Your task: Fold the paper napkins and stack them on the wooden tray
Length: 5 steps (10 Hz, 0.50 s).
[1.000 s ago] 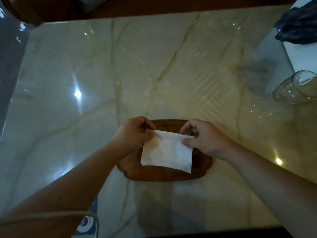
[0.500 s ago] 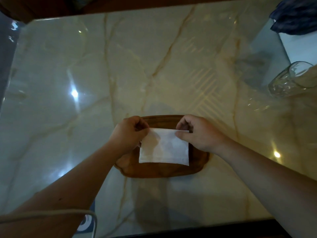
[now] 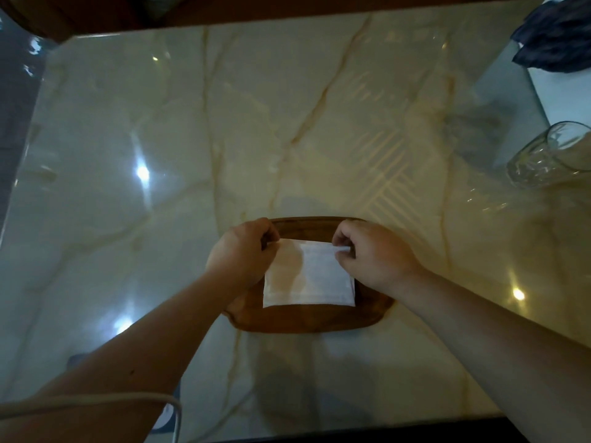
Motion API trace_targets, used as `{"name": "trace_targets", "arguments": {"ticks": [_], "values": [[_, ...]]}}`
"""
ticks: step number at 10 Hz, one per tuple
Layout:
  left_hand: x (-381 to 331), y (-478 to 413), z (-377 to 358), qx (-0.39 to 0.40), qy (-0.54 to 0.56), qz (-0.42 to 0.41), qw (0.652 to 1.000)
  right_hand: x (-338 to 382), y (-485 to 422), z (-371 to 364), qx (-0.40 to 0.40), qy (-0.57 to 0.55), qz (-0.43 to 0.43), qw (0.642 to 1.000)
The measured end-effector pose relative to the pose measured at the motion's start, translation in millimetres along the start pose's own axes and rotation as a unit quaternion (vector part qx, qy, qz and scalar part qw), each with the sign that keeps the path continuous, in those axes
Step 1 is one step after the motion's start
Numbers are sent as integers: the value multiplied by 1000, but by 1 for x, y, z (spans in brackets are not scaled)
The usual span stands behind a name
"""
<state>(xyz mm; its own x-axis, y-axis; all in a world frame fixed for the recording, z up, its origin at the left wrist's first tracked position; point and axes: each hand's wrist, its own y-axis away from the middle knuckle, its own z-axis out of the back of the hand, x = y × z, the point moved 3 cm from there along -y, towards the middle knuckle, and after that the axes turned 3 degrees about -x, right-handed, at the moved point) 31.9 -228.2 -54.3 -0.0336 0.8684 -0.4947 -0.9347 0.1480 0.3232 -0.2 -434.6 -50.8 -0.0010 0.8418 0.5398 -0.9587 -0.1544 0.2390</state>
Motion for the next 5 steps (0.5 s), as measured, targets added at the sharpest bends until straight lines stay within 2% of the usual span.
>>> {"name": "trace_targets", "arguments": {"ticks": [2,3,5], "values": [[-11,8,4,-25,-191,-145,970,4,1,7,-11,123,43,991],[-21,9,17,-25,-242,-196,950,15,0,22,-17,188,91,978],[-58,1,83,-44,-341,-228,911,58,-19,87,-25,267,137,954]]}}
